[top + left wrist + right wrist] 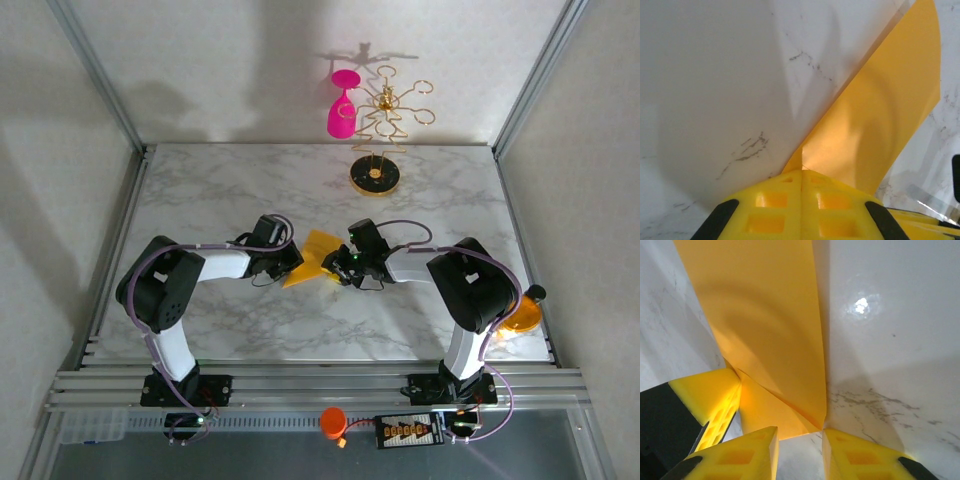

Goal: Fold a paper plane with a square sheet of paper (pick it up from the middle)
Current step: Fold the wing for the fifth time at the center of the table.

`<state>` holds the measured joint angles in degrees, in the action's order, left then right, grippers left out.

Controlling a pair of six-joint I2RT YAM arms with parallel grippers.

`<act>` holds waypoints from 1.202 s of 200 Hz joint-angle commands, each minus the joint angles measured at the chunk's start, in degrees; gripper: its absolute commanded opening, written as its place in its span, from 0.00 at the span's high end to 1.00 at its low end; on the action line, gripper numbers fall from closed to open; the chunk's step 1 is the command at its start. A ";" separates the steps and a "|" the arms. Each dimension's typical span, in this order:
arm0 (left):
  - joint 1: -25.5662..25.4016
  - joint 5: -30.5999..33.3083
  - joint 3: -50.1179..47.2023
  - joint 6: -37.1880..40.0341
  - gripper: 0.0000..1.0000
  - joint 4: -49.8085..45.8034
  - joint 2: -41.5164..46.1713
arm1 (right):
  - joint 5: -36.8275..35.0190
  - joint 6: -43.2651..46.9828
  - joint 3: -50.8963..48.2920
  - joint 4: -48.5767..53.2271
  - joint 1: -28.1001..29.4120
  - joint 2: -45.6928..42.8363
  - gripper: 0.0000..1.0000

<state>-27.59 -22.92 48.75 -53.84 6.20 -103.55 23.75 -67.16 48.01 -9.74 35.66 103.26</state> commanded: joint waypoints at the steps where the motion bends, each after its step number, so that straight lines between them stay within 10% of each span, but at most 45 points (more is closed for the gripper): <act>1: 1.84 3.57 -4.16 0.37 0.94 -7.30 -4.12 | -0.94 -1.37 -1.20 -2.93 -0.42 -0.02 0.71; 240: 3.25 0.67 -3.06 0.80 0.86 -6.20 -1.36 | 3.89 -3.77 -0.46 -12.24 -0.39 3.95 0.84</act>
<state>-25.71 -26.48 47.16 -53.84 9.37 -103.50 26.61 -70.19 46.19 -20.62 35.59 106.02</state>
